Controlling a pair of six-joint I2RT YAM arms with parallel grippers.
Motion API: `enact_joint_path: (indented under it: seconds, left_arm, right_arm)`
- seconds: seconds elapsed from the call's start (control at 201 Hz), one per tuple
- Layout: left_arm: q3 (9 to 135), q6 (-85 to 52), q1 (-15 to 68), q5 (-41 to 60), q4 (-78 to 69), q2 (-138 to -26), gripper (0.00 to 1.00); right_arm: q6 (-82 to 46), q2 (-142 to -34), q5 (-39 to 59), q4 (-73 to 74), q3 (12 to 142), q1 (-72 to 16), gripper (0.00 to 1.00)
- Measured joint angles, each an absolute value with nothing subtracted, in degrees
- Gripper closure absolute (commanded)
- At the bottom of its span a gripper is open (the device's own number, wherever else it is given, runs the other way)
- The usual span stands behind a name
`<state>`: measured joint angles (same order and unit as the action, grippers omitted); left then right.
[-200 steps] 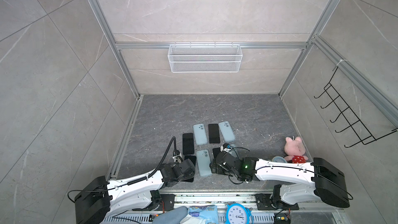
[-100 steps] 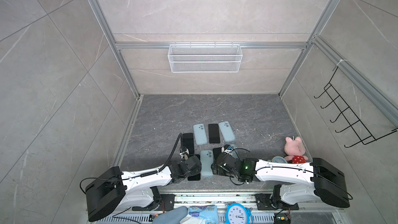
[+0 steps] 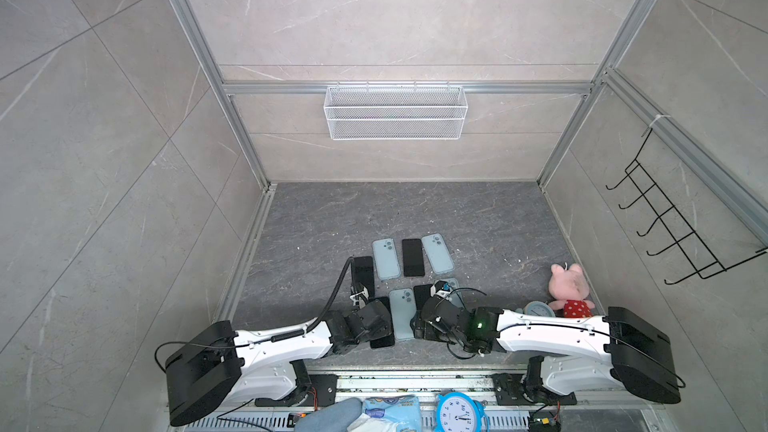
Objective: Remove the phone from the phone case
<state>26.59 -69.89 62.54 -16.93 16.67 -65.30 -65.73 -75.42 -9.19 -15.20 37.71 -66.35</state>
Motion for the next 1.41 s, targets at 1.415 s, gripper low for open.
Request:
enact_joint_path:
  seconds: [1.415]
  left_arm:
    - [39.7, -40.7, 28.8, 0.8, -4.9, -89.8, 0.08]
  right_arm:
    - [-32.3, -89.2, 9.5, -23.3, 55.5, -20.9, 0.15]
